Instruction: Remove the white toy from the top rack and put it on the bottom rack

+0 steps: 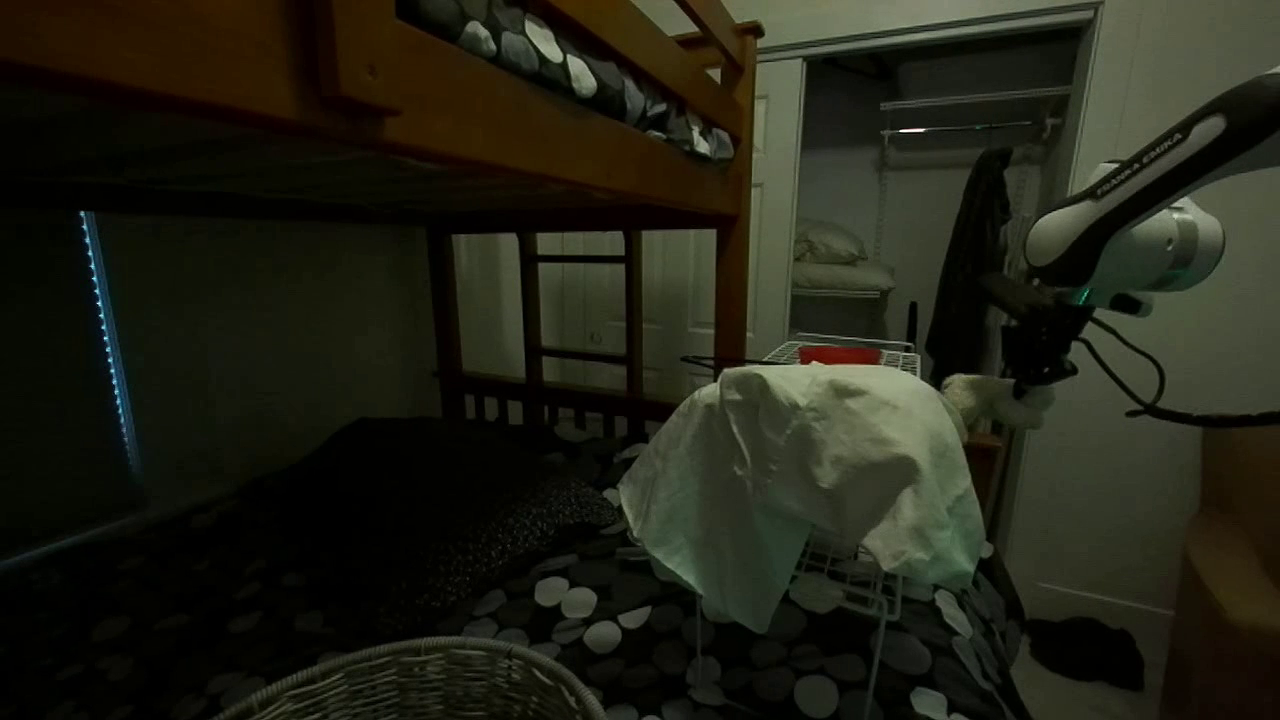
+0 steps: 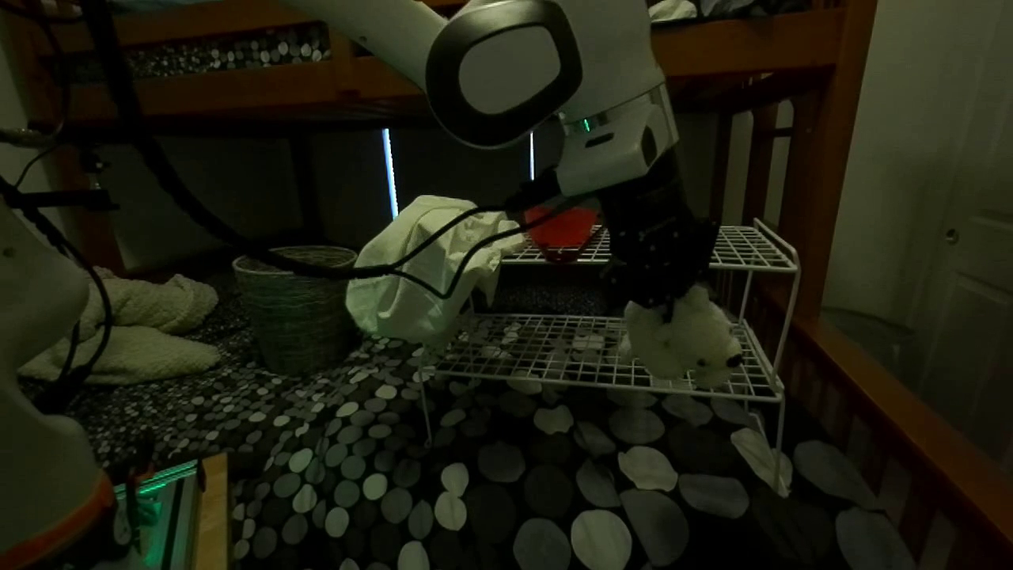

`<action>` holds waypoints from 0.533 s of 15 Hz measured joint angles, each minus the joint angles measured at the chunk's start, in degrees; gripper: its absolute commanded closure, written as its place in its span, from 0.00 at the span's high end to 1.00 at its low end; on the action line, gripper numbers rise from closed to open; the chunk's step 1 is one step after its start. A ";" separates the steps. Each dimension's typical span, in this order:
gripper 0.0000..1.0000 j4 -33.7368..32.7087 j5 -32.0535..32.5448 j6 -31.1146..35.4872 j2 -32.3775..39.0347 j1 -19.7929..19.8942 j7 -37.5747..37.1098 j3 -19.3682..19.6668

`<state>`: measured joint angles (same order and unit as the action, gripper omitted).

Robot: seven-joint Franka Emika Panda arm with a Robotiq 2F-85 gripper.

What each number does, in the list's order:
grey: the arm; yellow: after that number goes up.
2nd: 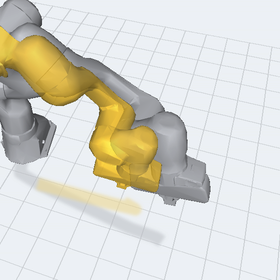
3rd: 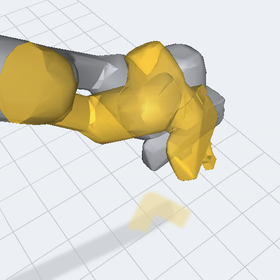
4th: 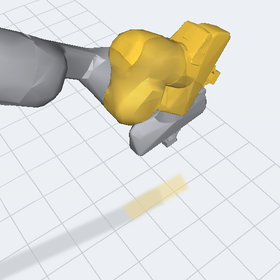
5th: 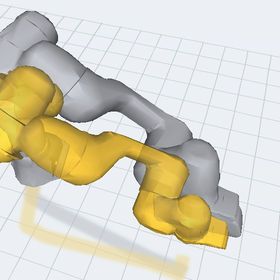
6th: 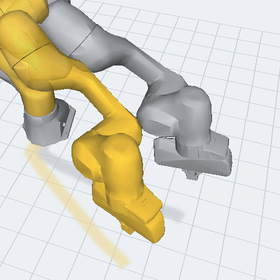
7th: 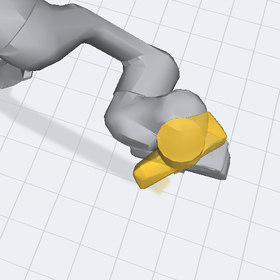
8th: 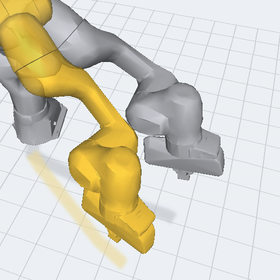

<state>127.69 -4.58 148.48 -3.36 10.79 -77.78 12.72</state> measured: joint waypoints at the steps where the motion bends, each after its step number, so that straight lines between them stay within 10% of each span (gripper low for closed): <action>1: 0.03 0.78 -4.27 4.06 0.49 -0.06 2.38 0.00; 8: 0.03 0.20 -36.67 11.89 2.20 -5.31 15.96 -1.51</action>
<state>127.90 -41.25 160.38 -1.16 5.47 -61.83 11.21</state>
